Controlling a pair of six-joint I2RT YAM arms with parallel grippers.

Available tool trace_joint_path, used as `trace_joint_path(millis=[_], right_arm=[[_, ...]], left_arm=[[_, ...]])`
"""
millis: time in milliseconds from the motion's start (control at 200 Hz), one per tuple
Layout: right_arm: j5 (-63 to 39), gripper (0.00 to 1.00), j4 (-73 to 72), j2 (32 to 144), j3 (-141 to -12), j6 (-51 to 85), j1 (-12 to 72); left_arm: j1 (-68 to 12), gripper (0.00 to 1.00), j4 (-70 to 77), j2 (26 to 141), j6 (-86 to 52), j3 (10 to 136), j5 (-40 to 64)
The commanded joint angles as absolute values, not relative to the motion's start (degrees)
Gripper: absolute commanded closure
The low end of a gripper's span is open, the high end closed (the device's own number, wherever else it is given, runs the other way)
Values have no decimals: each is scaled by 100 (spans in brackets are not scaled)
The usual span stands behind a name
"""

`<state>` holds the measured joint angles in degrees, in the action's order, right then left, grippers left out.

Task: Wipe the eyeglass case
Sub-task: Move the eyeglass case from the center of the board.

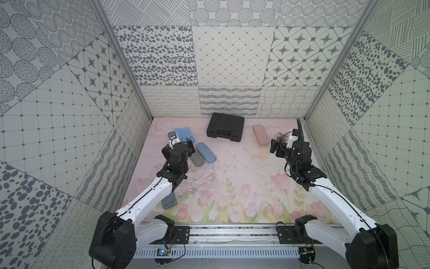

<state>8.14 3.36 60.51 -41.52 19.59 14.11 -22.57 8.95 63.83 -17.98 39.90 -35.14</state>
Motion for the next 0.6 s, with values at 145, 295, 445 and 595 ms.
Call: trace_joint_path(millis=[145,295,445,595], right_arm=[[609,11,2857,7062,-5394,2425,1231],[727,1,3154,7460,-5762,2809,1146],[-823,26,2253,7518,-5403,3230,682],[-577,44,2773,8557,-6297,3245,773]], left_arm=[[-2259,0,-672,6107,-2487,4276,-1917],[-2278,2,-1341,6559,-2876,4796,-1512],[-2465,7,-1464,6760,-3130,4921,-1058],[-2832,11,-1181,6874,-3216,4799,-1050]])
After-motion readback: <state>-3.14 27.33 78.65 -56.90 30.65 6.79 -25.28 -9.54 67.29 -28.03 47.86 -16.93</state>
